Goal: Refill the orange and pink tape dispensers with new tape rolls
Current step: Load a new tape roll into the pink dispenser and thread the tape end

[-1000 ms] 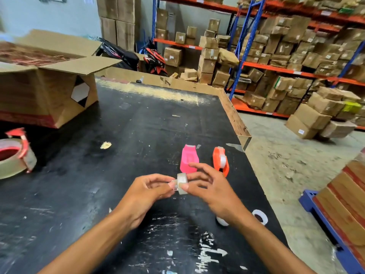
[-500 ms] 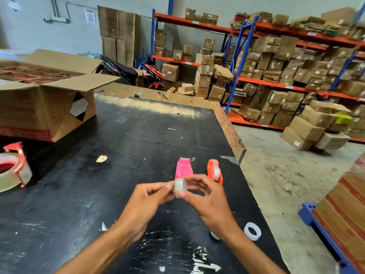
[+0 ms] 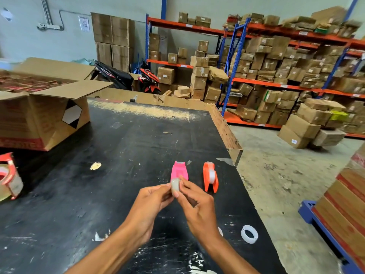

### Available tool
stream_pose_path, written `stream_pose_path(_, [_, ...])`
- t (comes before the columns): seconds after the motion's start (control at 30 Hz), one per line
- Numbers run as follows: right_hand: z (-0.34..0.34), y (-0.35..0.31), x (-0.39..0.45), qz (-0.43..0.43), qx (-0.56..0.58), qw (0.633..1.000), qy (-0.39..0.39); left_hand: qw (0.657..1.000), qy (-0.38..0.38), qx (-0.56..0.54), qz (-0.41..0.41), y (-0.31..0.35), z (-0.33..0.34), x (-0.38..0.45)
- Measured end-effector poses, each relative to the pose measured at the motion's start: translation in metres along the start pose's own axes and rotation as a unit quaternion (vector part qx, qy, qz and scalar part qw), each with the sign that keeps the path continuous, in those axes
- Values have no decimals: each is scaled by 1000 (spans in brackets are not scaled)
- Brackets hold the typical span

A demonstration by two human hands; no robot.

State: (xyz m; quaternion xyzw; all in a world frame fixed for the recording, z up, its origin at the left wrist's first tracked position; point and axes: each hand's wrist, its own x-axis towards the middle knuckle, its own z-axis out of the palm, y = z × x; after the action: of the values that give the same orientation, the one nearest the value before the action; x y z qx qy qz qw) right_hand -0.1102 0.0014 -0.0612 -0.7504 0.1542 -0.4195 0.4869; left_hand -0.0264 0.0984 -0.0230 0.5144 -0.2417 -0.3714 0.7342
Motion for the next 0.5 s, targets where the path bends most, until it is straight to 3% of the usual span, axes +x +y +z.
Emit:
stream_pose_path(0.23, [0, 6, 22, 5, -12, 1000, -25, 999, 4, 25, -31, 4, 1, 23])
stream_pose_path(0.5, [-1, 3, 79, 30, -156, 987, -18, 996, 7, 73, -40, 15, -8, 72])
